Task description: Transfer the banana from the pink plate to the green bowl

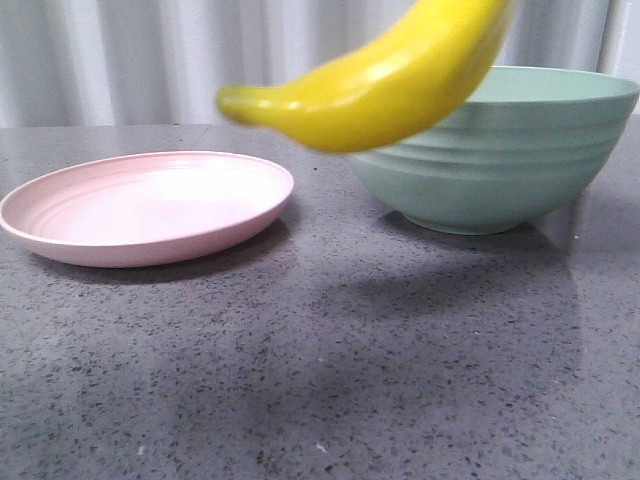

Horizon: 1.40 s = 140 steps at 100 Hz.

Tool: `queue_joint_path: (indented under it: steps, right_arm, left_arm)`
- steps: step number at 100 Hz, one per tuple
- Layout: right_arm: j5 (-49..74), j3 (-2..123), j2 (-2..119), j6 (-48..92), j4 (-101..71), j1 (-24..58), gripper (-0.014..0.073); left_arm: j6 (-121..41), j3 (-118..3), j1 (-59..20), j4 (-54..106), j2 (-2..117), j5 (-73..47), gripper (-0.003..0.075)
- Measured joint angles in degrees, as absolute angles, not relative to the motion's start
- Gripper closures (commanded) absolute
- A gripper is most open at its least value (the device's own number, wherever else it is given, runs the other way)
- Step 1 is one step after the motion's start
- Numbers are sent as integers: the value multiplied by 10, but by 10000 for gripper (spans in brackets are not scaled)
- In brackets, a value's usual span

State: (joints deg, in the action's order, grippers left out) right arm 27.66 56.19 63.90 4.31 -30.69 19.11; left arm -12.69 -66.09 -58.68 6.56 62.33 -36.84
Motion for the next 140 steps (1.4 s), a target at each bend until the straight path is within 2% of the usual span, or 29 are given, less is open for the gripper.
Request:
queue_joint_path:
  steps: [31, 58, 65, 80, 87, 129, 134, 140]
  right_arm:
    - [234, 633, 641, 47, -222, 140, 617]
    - [221, 639, 683, 48, -194, 97, 606]
    - [220, 639, 701, 48, -192, 97, 557]
    - [219, 639, 737, 48, -184, 97, 300]
    - [219, 639, 747, 48, -182, 97, 244]
    - [220, 639, 749, 48, -180, 97, 250]
    - [223, 639, 743, 48, -179, 97, 251]
    - [224, 639, 731, 48, -169, 97, 263]
  left_arm:
    - [-112, -662, -587, 59, 578, -378, 184]
    - [-111, -662, -587, 59, 578, -379, 184]
    - [-111, -662, -587, 59, 578, -379, 184]
    - [-110, -662, -587, 59, 578, -379, 184]
    - [-110, -662, -587, 59, 578, -379, 184]
    - [-108, -662, -587, 57, 578, -379, 187]
    - [-108, -662, -587, 57, 578, -379, 207]
    - [-106, -662, -587, 57, 578, -379, 277]
